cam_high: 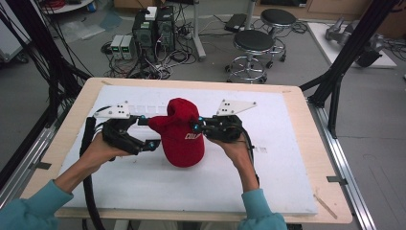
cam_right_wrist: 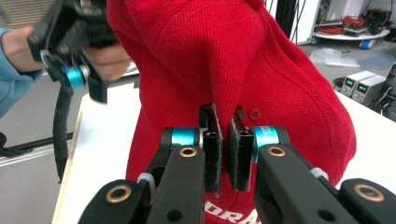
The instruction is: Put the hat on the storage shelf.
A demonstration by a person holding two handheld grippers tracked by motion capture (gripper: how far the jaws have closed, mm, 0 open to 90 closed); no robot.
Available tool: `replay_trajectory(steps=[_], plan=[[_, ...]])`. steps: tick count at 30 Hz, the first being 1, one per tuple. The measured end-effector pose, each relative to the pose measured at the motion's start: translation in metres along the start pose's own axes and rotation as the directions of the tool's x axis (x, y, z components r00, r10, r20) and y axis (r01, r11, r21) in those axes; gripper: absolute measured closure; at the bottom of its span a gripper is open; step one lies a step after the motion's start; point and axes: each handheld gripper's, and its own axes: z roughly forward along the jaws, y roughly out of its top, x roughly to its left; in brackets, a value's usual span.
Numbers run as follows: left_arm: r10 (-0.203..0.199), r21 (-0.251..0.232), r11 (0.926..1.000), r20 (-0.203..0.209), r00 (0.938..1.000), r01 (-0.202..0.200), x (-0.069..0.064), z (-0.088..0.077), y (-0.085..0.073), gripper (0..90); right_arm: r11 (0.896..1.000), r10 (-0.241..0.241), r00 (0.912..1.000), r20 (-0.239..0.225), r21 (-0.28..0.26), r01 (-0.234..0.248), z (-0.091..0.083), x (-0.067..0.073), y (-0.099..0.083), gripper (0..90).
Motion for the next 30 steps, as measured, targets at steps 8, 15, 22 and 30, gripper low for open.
replay_trajectory(steps=[8, 15, 22, 30], plan=[[-0.045, 0.001, 0.9990, 0.029, 0.9986, 0.045, -0.008, 0.011, -0.021, 16.1, 1.000, -0.011, 0.9999, 0.012, -0.023, 0.011, -0.004, 0.004, 0.004, 86.3], [-0.048, 0.002, 0.9988, 0.069, 0.9964, 0.048, -0.016, 0.024, -0.032, 25.4, 0.999, -0.018, 0.9997, 0.017, -0.037, 0.019, -0.006, 0.006, 0.006, 86.3], [-0.047, -0.041, 0.9977, 0.132, 0.9901, 0.053, -0.019, 0.030, -0.031, 38.9, 0.998, -0.031, 0.9995, 0.004, -0.055, 0.031, -0.006, 0.009, 0.007, 86.3], [-0.047, -0.070, 0.9959, 0.136, 0.9896, 0.057, -0.019, 0.029, -0.031, 62.3, 0.997, -0.031, 0.9995, 0.004, -0.069, 0.031, -0.007, 0.011, 0.008, 86.3]])
